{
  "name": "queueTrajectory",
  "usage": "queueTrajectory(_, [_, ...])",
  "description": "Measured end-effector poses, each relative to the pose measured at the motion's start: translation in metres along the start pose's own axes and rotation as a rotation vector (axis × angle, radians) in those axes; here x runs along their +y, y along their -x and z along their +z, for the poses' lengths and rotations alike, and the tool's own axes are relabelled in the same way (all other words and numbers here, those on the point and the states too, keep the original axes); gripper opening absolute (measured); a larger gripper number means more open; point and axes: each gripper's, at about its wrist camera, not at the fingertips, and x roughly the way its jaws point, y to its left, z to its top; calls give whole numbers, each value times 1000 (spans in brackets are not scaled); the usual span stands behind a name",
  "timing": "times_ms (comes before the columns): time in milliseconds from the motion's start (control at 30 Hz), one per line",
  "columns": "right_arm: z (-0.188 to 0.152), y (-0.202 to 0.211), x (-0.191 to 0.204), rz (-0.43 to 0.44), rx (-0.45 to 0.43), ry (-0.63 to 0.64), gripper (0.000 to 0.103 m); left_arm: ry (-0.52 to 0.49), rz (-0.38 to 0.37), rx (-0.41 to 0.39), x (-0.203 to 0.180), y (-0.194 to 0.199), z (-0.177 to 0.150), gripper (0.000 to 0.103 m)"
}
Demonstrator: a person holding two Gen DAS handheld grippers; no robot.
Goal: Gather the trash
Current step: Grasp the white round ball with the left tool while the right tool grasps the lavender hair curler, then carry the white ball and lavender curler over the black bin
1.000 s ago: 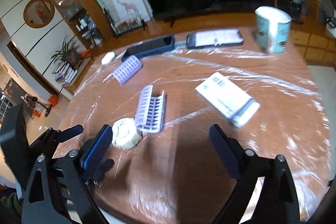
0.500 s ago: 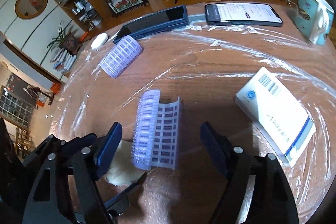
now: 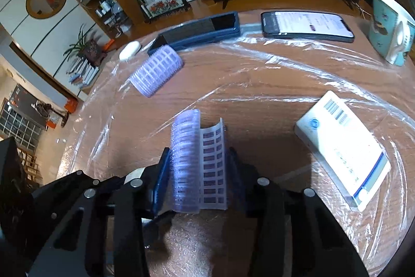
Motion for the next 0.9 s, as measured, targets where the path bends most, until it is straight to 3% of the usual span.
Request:
queueTrajectory(300, [-16, 37, -9, 42, -55, -50, 42, 33, -6, -51, 3, 23, -4, 52])
queueTrajectory(900, [-80, 103, -27, 33, -109, -124, 43, 85, -13, -102, -2, 55, -20, 52])
